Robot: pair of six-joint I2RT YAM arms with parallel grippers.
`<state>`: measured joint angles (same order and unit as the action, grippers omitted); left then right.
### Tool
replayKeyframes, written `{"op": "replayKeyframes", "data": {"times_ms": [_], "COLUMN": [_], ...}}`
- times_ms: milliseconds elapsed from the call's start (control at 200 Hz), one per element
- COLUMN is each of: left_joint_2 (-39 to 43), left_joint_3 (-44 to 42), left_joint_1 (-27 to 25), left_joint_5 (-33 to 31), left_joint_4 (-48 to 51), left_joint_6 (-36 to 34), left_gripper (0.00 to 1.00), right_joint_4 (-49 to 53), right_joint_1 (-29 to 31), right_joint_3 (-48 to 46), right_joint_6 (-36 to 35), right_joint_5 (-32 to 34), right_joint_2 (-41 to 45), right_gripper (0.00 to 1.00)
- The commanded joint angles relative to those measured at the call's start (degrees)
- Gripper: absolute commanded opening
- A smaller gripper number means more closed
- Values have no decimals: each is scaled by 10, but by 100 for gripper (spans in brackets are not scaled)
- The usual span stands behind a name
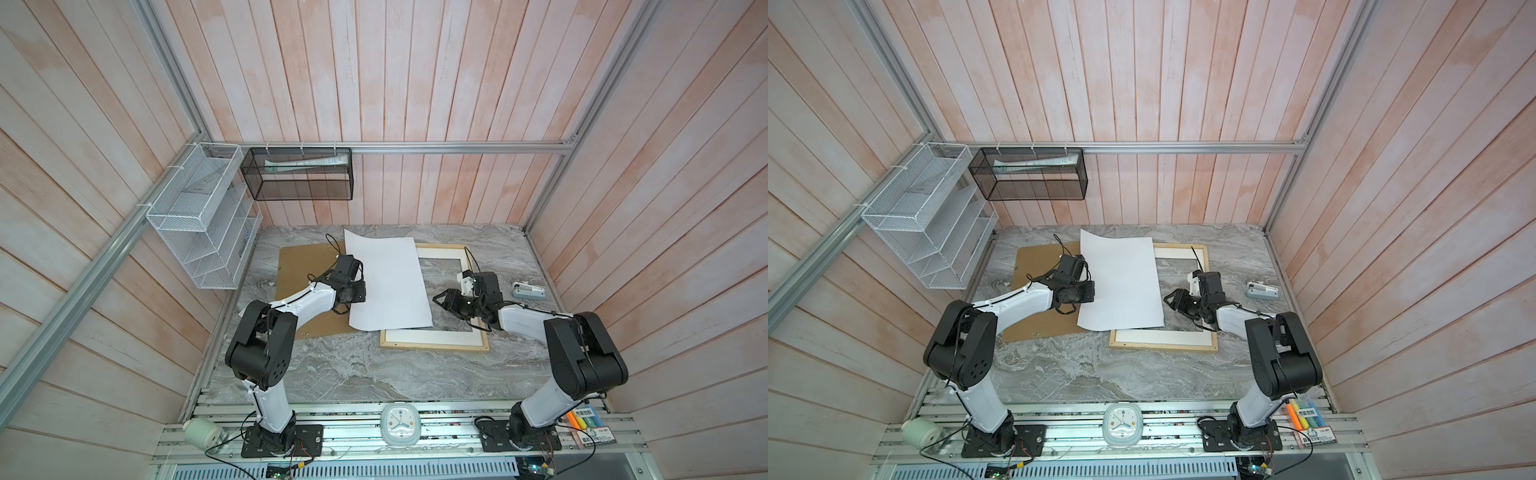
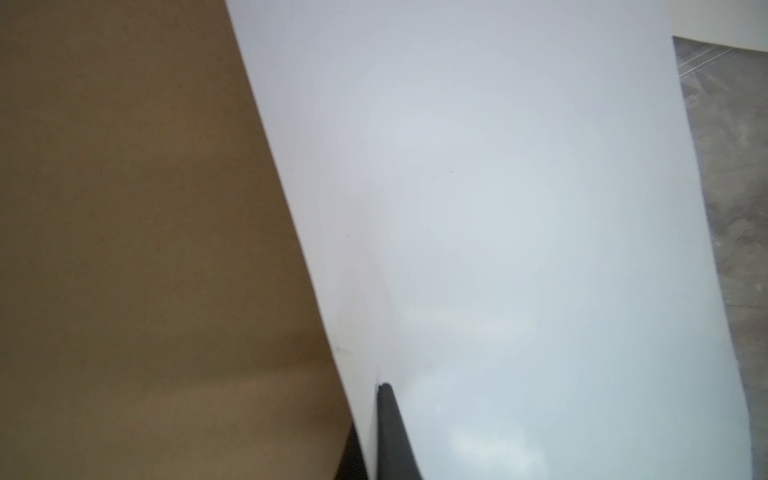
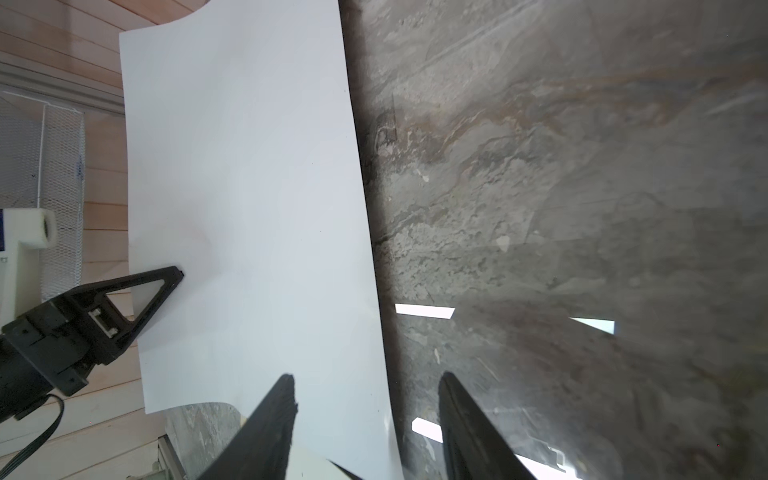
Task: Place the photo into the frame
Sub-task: 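Lower the photo onto the wooden frame while the right gripper grasps its other edge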
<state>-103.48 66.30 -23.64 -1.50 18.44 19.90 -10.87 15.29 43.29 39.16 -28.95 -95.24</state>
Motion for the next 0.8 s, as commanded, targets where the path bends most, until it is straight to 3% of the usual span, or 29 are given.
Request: {"op": "replayKeyframes", "data": {"times_ms": [0,220,575,795], "left_joint_2": [-14,-28,-25,-21], "left_joint_3": [-3,16,16,10], "left_joint_1": [4,5,5,5], "left_joint_5": [-28,-53,-36,-31], "left_joint_4": [11,26,20,17], "left_joint_6": [-21,-37,-43,-43], "left_gripper": [0,0,0,0], "right_joint_4": [-22,-46,-105,-135], "right_joint_1": [16,35,41,41], "right_joint_3": [17,24,31,35], "right_joint_6": [9,22,38,41], "right_joint_5": [-17,-31,-86,-127], "right_joint_2": [-26,-59,-104,-102], "right_gripper": [56,56,55,46]}}
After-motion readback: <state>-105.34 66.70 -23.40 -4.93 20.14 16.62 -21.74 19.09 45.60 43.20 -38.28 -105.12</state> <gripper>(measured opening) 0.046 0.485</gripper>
